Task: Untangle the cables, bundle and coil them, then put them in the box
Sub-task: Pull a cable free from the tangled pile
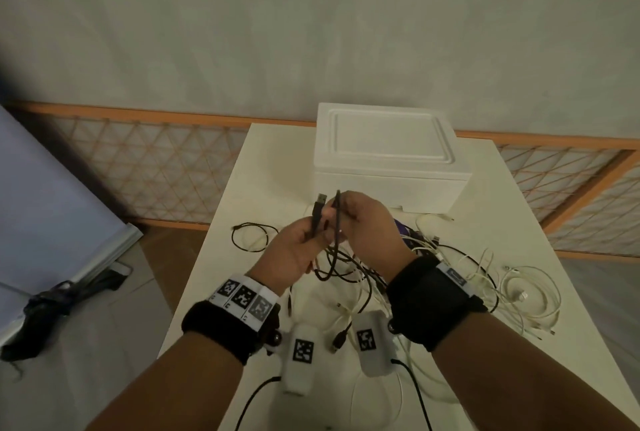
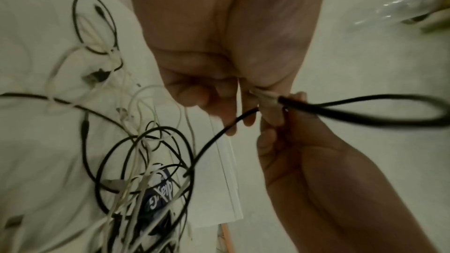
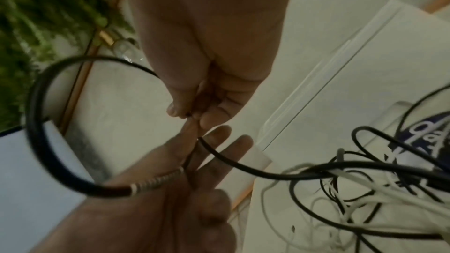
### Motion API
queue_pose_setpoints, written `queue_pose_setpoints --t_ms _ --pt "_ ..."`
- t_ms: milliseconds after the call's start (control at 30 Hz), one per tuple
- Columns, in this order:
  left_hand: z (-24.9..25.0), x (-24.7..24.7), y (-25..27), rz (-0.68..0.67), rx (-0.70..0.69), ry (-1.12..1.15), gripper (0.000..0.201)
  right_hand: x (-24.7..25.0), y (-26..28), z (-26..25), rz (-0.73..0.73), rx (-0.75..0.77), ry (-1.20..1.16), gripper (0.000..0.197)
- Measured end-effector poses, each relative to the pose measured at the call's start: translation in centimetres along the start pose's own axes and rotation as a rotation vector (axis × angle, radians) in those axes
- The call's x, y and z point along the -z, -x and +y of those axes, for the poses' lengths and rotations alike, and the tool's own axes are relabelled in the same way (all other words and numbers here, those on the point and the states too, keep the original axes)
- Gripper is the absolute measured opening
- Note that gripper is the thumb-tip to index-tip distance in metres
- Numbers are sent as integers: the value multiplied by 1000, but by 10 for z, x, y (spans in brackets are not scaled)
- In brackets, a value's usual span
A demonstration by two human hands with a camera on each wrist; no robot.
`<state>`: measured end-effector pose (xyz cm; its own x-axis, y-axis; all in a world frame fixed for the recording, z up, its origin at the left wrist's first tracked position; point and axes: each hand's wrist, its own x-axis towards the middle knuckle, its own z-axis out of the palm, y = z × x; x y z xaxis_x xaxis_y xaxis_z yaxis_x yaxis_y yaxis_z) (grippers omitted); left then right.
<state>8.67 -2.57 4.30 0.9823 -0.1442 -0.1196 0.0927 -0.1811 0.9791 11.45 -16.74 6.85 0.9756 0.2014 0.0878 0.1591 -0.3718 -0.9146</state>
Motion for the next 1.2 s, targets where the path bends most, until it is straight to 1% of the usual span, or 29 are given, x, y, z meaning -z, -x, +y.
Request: queue_pose_setpoints --t_ms 33,67,100,167,200,233,267,300,367,400,433,533,600,667,733,800,833,867,900,933,1000,1067,1100,1133,1167,1200 --pt "-1 -1 -1 -22 15 13 21 3 2 0 12 -13 -65 13" --pt "0 -1 -1 -39 20 1 22 6 3 1 26 -12 -93 13" --pt "0 -1 -3 -41 17 -19 16 8 5 2 40 -3 -113 13" --pt "4 -1 -5 2 18 -29 8 11 9 8 66 -6 -152 12" --pt "9 0 -5 48 18 24 7 12 10 14 56 -36 -137 16" --pt "13 1 -6 103 3 109 8 12 13 21 20 -68 -79 20" --pt "19 2 -5 153 -16 179 11 11 15 28 -41 -90 38 21" --pt "23 2 -5 185 -33 235 13 9 17 35 -106 -82 169 18" --pt "31 1 -3 192 -84 277 15 4 20 46 -199 -6 397 7" --pt "37 1 -1 197 -117 290 16 3 20 50 -209 17 459 6" --pt "41 0 0 213 -146 322 16 2 19 55 -185 26 465 7" --pt "43 7 -2 263 -168 494 16 8 13 62 -36 1 415 11" --pt "36 13 -5 205 -115 513 14 16 8 56 15 6 403 14" --pt "20 11 -9 91 -50 393 18 23 3 36 79 36 320 19" --pt "7 4 -14 13 -15 247 24 29 -2 11 132 31 118 23" --pt "3 -1 -19 6 -46 177 19 31 -5 -9 148 16 -69 20" --pt "4 -3 -21 0 -69 136 23 30 -5 -18 151 8 -138 15" --pt "4 -3 -24 -26 -87 100 31 29 -4 -23 152 1 -209 12" --pt "3 -3 -26 -49 -90 79 35 28 -2 -28 153 2 -273 14" --pt "5 -4 -26 -59 -84 83 34 27 0 -30 155 3 -327 17" --pt "7 -4 -31 -28 -73 70 19 25 1 -31 154 22 -413 21" --pt "13 -1 -33 3 -110 -23 5 22 -1 -25 161 16 -453 20" --pt "18 2 -32 26 -147 -77 3 20 -3 -18 173 -2 -444 18" --pt "23 5 -33 60 -179 -81 7 19 -4 -9 182 -22 -414 19" --pt "28 8 -33 89 -196 -32 11 18 -6 1 170 -31 -362 19" --pt "33 9 -32 107 -204 39 15 16 -7 11 119 -21 -281 17"
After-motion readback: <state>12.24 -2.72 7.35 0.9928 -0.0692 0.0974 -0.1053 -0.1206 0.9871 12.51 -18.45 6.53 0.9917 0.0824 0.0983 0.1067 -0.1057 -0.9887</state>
